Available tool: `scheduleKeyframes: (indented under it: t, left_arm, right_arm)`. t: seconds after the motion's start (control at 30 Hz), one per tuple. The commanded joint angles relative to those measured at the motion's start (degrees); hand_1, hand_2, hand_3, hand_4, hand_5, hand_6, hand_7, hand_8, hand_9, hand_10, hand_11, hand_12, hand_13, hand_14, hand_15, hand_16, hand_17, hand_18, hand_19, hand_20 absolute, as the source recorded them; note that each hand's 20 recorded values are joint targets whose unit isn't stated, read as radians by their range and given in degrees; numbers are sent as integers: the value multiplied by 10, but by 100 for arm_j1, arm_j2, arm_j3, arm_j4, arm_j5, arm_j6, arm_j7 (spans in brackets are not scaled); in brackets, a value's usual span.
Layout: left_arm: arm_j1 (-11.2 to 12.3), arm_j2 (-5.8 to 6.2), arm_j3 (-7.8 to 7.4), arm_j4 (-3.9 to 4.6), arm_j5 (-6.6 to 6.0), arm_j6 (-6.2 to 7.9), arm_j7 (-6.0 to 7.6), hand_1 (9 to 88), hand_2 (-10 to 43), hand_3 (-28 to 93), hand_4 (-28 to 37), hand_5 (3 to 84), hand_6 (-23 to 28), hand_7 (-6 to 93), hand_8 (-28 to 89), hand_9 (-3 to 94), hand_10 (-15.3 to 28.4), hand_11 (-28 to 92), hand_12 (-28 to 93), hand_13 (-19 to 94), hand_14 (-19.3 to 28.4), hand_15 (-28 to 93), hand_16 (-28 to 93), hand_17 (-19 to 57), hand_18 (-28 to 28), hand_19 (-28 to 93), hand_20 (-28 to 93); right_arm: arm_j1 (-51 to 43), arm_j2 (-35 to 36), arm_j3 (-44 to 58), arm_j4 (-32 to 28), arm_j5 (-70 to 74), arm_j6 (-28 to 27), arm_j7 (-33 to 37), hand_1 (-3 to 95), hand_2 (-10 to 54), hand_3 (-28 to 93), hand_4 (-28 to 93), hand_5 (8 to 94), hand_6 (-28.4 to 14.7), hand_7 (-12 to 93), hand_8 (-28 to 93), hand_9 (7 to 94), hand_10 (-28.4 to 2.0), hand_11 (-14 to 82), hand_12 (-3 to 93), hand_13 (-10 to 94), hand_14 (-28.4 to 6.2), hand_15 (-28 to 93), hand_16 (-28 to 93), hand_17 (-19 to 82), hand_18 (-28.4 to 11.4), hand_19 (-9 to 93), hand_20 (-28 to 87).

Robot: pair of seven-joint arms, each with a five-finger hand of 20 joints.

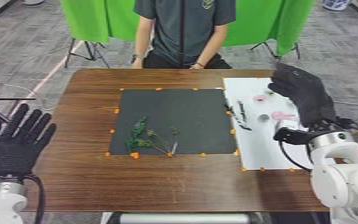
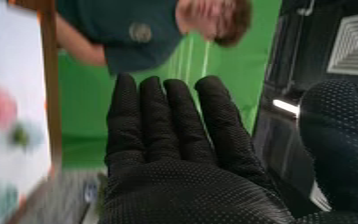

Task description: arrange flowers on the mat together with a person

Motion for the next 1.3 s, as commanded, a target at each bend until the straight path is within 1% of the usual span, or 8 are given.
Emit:
scheduleKeyframes:
  t: [0.03, 0.2, 0.57, 0.7, 0.73, 0.83, 0.93, 1.3]
  left_arm:
    - [128, -57, -101, -37, -56, -65, 131, 221, 156, 704, -283, 400, 67, 102, -107, 350, 148, 169, 66, 263, 130, 217, -71, -47, 133, 288, 111]
    - [91, -51, -114, -24, 27, -106, 96, 219, 151, 716, -283, 398, 66, 102, -108, 343, 146, 170, 58, 259, 126, 202, -70, -44, 128, 281, 108]
    - [63, -36, -71, -15, 40, -115, 49, 235, 137, 729, -283, 398, 66, 104, -108, 341, 145, 174, 57, 258, 125, 202, -65, -45, 127, 282, 110]
    - [73, -42, -80, -16, 39, -101, 48, 235, 136, 731, -283, 398, 66, 105, -108, 341, 145, 174, 57, 259, 126, 204, -64, -45, 128, 282, 110]
    - [66, -40, -83, -9, 42, -111, 35, 235, 136, 731, -283, 398, 66, 106, -107, 342, 146, 175, 57, 259, 126, 205, -63, -45, 128, 283, 111]
    - [58, -34, -76, -7, 53, -131, 38, 235, 136, 732, -283, 399, 66, 107, -108, 343, 147, 175, 58, 261, 126, 207, -63, -46, 128, 284, 111]
    - [84, -33, -82, -21, 45, -118, 35, 237, 135, 731, -283, 401, 68, 109, -107, 345, 148, 176, 58, 263, 128, 209, -61, -47, 129, 284, 111]
    - [73, -50, -19, -22, 59, -92, 0, 239, 135, 730, -283, 406, 70, 109, -105, 351, 148, 182, 63, 270, 134, 220, -58, -49, 131, 290, 113]
  right_arm:
    - [-622, -54, 577, -51, 33, 39, -512, 147, 99, 809, -251, 405, -82, 92, -94, 359, -153, 60, 124, 282, -100, 142, 87, 155, -121, 304, 83]
    - [-877, -230, 949, -131, 316, -182, -592, 138, 101, 816, -252, 408, -78, 92, -96, 358, -139, 55, 119, 284, -95, 120, 84, 149, -116, 294, 82]
    - [-1059, -459, 1200, -198, 368, -553, -576, 138, 106, 820, -251, 414, -75, 92, -96, 361, -136, 58, 117, 292, -94, 111, 96, 150, -112, 286, 84]
    - [-996, -407, 1093, -150, 637, -618, -481, 137, 106, 822, -250, 417, -74, 94, -96, 362, -140, 58, 117, 294, -96, 111, 99, 150, -112, 285, 84]
    - [-690, -160, 669, -18, 726, -307, -380, 137, 106, 822, -250, 417, -73, 95, -96, 362, -141, 57, 117, 295, -97, 112, 100, 150, -112, 285, 85]
    - [-712, -269, 776, -15, 1050, -725, -267, 137, 107, 819, -250, 410, -71, 93, -96, 359, -150, 51, 117, 299, -106, 114, 104, 161, -132, 300, 90]
    - [-636, -184, 562, 35, 1195, -714, -278, 133, 110, 811, -250, 396, -65, 91, -93, 349, -155, 43, 119, 299, -115, 114, 109, 175, -149, 324, 97]
    - [-486, -243, 314, 84, 1006, -698, -293, 131, 111, 810, -246, 392, -61, 93, -91, 346, -156, 40, 126, 291, -113, 104, 119, 157, -131, 303, 89]
